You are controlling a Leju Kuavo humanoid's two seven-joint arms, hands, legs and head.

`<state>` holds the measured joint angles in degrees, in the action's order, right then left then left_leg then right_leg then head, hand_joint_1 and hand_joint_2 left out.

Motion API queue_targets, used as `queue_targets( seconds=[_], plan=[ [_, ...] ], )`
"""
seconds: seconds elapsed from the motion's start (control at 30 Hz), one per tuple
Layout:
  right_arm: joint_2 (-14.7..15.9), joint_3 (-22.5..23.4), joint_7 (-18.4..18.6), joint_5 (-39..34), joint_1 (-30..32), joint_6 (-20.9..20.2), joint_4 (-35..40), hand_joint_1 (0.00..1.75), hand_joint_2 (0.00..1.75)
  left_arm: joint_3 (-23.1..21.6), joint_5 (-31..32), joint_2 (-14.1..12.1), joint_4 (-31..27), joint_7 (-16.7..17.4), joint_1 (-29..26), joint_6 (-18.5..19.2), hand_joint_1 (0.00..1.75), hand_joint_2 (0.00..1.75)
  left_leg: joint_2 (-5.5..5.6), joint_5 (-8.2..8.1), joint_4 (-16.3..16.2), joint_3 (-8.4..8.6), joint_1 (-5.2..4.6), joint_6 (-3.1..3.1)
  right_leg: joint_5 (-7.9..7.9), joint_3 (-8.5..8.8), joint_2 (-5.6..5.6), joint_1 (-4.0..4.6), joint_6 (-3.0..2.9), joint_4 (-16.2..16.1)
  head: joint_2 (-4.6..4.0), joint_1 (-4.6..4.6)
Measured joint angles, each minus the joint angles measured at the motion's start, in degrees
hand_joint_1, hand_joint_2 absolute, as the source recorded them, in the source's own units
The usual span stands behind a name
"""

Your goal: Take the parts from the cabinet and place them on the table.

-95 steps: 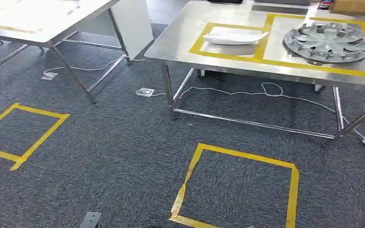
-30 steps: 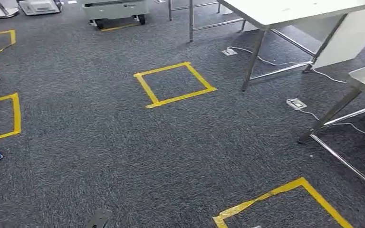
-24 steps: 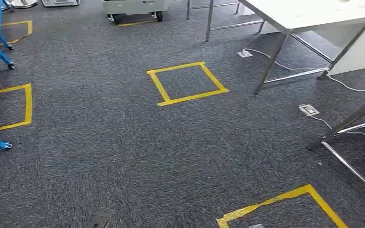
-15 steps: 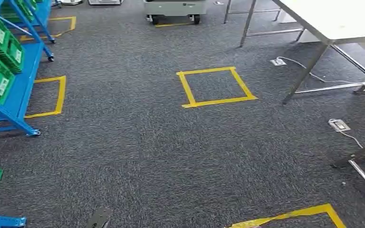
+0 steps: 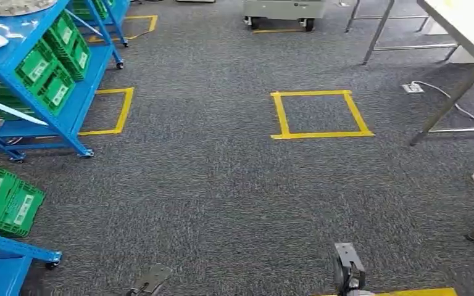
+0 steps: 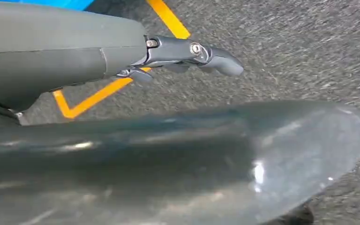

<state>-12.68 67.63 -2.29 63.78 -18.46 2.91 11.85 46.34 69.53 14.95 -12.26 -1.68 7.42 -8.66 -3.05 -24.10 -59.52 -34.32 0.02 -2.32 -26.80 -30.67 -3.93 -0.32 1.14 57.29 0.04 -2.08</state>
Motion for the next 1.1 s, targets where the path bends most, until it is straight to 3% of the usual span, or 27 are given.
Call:
queue_targets(
  seconds=[0.03,0.07,0.1,0.17,0.2,0.23,0.27,0.33,0.37,0.4,0.47,0.5,0.53,0.57,0.67,0.7,0.73,0.77,0.83,0.87,0.9,0.93,0.97,1.0,1.03,1.07,1.1],
  plan=[
    [-0.09,0.02,-0.08,0.20,-0.32,0.17,0.00,0.00,0.00,-0.24,-0.57,0.35,0.00,-0.22,0.20,-0.17,0.00,0.00,-3.48,-0.45,2.83,1.40,-0.48,-0.24,-0.37,-0.01,-0.68,0.67,0.45,0.33,0.00,-0.28],
    [-0.33,0.04,-0.22,0.57,-0.37,0.31,-0.02,0.00,0.00,-0.24,-0.92,0.37,0.00,-0.46,0.32,-0.35,0.00,0.00,-1.87,-0.30,2.69,0.97,-0.36,1.02,-0.41,-0.02,-1.48,0.86,0.70,0.24,0.00,0.02],
    [-0.87,0.07,-0.35,0.70,-0.44,0.50,-0.04,0.00,0.00,-0.24,-1.31,0.35,0.00,-0.63,0.20,-0.54,0.00,0.00,-1.26,-0.32,2.79,0.73,-0.41,1.18,-0.52,0.07,-2.21,0.92,0.86,0.23,0.00,0.37],
    [-1.75,0.11,-0.44,0.83,-0.81,0.76,-0.07,0.00,0.00,-0.22,-1.51,0.02,0.00,-0.76,-0.25,-0.72,0.00,0.00,0.44,-0.18,2.93,0.51,-0.54,1.88,-0.85,0.42,-3.74,0.70,1.35,0.22,0.00,0.22],
    [-1.81,0.13,-0.48,0.85,-0.93,0.83,-0.07,0.00,0.00,-0.22,-1.51,0.02,0.00,-0.81,-0.43,-0.72,0.00,0.00,1.18,-0.02,3.05,0.63,-0.26,2.24,-1.66,0.02,-1.40,0.35,1.90,1.05,0.00,0.33],
    [-2.01,0.13,-0.52,0.83,-1.07,0.87,-0.07,0.00,0.00,-0.22,-1.48,0.00,0.00,-0.92,-0.39,-0.72,0.00,0.00,1.82,-0.01,3.05,0.63,-0.18,2.61,-3.33,-1.05,1.39,0.22,1.96,3.54,0.00,0.61],
    [-2.08,0.13,-0.52,0.83,-1.17,0.90,-0.07,0.00,0.00,-0.22,-1.48,0.04,0.00,-0.96,-0.25,-0.72,0.00,0.00,2.55,0.02,3.05,0.60,-0.15,2.95,-5.63,-3.22,2.85,0.17,2.01,8.15,0.00,0.72],
    [-2.14,0.13,-0.50,0.81,-1.15,0.90,-0.07,0.00,0.00,-0.24,-1.55,0.07,0.00,-1.01,-0.25,-0.72,0.00,0.00,4.18,-0.03,3.04,0.61,-0.21,3.14,-9.03,-7.92,3.67,0.21,2.09,17.41,0.00,0.72],
    [-2.21,0.13,-0.50,0.81,-1.14,0.90,-0.09,0.00,0.00,-0.22,-1.83,0.00,0.00,-1.18,-0.37,-0.68,0.00,0.00,5.16,-0.03,3.03,0.64,-0.23,3.14,-9.04,-9.44,3.73,0.22,2.02,19.57,0.00,0.72],
    [-2.38,0.13,-0.52,0.81,-1.18,0.90,-0.09,0.00,0.00,-0.20,-2.05,-0.09,0.00,-1.48,-0.44,-0.50,0.00,0.00,6.12,-0.03,3.01,0.70,-0.22,3.13,-7.49,-9.36,3.74,0.21,1.89,18.44,0.00,0.68],
    [-2.38,0.13,-0.52,0.85,-1.48,1.01,-0.07,0.00,0.00,-0.20,-2.49,-0.09,0.00,-2.12,-0.49,-0.11,0.00,0.00,7.93,-0.03,2.98,1.00,-0.14,3.04,-1.96,-5.85,4.39,0.12,1.60,9.91,0.00,0.72],
    [-2.49,0.13,-0.52,0.85,-1.65,1.05,-0.07,0.00,0.00,-0.20,-2.49,0.00,0.00,-2.25,-0.48,-0.04,0.00,0.00,8.63,-0.11,2.94,1.13,-0.03,2.82,0.61,-3.62,5.91,-0.08,1.60,4.81,0.00,0.72],
    [-2.55,0.13,-0.52,0.85,-1.69,1.05,-0.09,0.00,0.00,-0.20,-2.49,0.00,0.00,-2.32,-0.42,-0.02,0.00,0.00,9.20,-0.16,2.82,0.97,-0.20,2.45,0.47,-2.44,9.14,-0.44,1.65,2.31,0.00,0.74],
    [-2.71,0.13,-0.63,0.79,-1.68,0.94,-0.09,0.00,0.00,-0.20,-2.47,0.00,0.00,-2.34,-0.27,-0.04,0.00,0.00,9.91,-0.10,2.45,0.42,-0.20,2.10,0.17,-1.89,9.33,-0.70,1.57,1.13,0.00,0.63],
    [-2.84,0.13,-1.18,0.33,-1.43,0.57,-0.09,0.00,0.00,-0.20,-2.27,-0.02,0.02,-2.40,-0.80,-0.04,0.00,0.00,11.48,0.68,3.14,-0.14,0.25,0.90,0.48,-2.25,7.95,-0.29,0.79,1.44,0.00,0.59],
    [-2.84,0.13,-1.31,0.31,-1.44,0.37,-0.09,0.00,0.00,-0.20,-2.27,-0.02,0.06,-2.40,-0.88,-0.04,0.00,0.00,10.58,0.16,2.75,-0.34,0.27,0.75,0.85,-1.99,6.96,-0.71,0.18,0.81,0.00,0.70],
    [-2.84,0.13,-1.42,0.24,-1.42,0.35,-0.07,0.00,0.00,-0.20,-2.27,0.00,0.09,-2.51,-0.83,-0.04,0.00,0.00,7.27,-1.05,1.40,-1.01,-0.22,0.59,0.89,-1.80,6.46,-0.50,-0.16,0.45,0.00,0.33],
    [-2.80,0.13,-1.46,0.06,-1.32,0.28,-0.07,0.00,0.00,-0.20,-2.27,0.00,0.09,-2.64,-0.62,-0.04,0.00,0.00,5.29,-3.30,-2.25,-2.86,-0.19,0.36,0.94,-1.76,5.58,-0.34,-0.44,0.36,0.00,-0.07],
    [-2.69,0.15,-1.51,-0.35,-1.00,0.28,-0.07,0.00,0.00,-0.20,-2.27,0.00,0.09,-2.82,-0.45,-0.02,0.00,0.00,3.99,-7.27,-11.56,-7.41,-0.05,0.09,0.79,-1.81,3.69,-0.14,-0.66,0.37,0.00,-0.02],
    [-2.69,0.15,-1.55,-0.44,-0.94,0.28,-0.07,0.00,0.00,-0.20,-2.27,-0.02,0.09,-2.82,-0.54,0.00,0.00,0.00,3.84,-7.90,-14.55,-8.88,-0.01,-0.03,0.74,-1.81,2.87,-0.11,-0.72,0.37,0.00,0.04],
    [-2.69,0.15,-1.55,-0.48,-0.93,0.28,-0.07,0.00,0.00,-0.20,-2.27,-0.02,0.11,-2.82,-0.72,0.00,0.00,0.00,3.81,-7.04,-14.46,-8.82,0.02,-0.11,0.72,-1.77,2.11,-0.12,-0.72,0.38,0.00,-0.02],
    [-2.69,0.15,-1.57,-0.50,-0.94,0.31,-0.07,0.00,0.00,-0.20,-2.27,-0.04,0.11,-2.82,-0.77,0.00,0.00,0.00,3.72,-5.04,-11.91,-7.54,0.05,-0.13,0.65,-1.73,1.36,-0.16,-0.68,0.39,0.00,0.00],
    [-2.69,0.15,-1.57,-0.55,-0.95,0.31,-0.07,0.00,0.00,-0.20,-2.27,-0.07,0.11,-2.82,-0.74,0.00,0.00,0.00,3.37,-2.50,-7.34,-5.11,0.06,-0.10,0.56,-1.61,0.62,-0.20,-0.55,0.39,0.00,-0.02],
    [-2.69,0.15,-1.60,-0.55,-0.95,0.35,-0.07,0.00,0.00,-0.20,-2.29,-0.07,0.11,-2.82,-0.68,0.00,0.00,0.00,1.87,-0.34,-2.33,-2.30,0.03,-0.06,0.42,-1.39,0.04,-0.22,-0.33,0.40,0.00,-0.02],
    [-2.69,0.13,-1.60,-0.55,-0.93,0.35,-0.07,0.00,0.00,-0.20,-2.29,0.00,0.11,-2.82,-0.58,0.00,0.00,0.00,-1.65,0.55,1.46,0.06,-0.10,-0.05,0.24,-1.18,-0.45,0.12,-0.03,0.41,0.00,-0.04],
    [-2.67,0.15,-1.64,-0.55,-0.86,0.37,-0.07,0.00,0.00,-0.20,-2.31,0.04,0.11,-2.84,-0.27,0.00,0.00,0.00,-1.49,-0.12,3.34,0.58,-0.46,0.35,-0.20,-1.35,-0.97,0.56,0.41,0.99,0.00,-0.26],
    [-2.64,0.15,-1.64,-0.55,-0.81,0.37,-0.07,0.00,0.00,-0.20,-2.31,0.09,0.11,-3.02,-0.16,0.05,0.00,0.00,-0.90,0.03,2.87,0.25,-0.37,0.96,-0.14,-1.20,-1.61,0.71,0.59,0.72,0.00,0.19]
  ],
)
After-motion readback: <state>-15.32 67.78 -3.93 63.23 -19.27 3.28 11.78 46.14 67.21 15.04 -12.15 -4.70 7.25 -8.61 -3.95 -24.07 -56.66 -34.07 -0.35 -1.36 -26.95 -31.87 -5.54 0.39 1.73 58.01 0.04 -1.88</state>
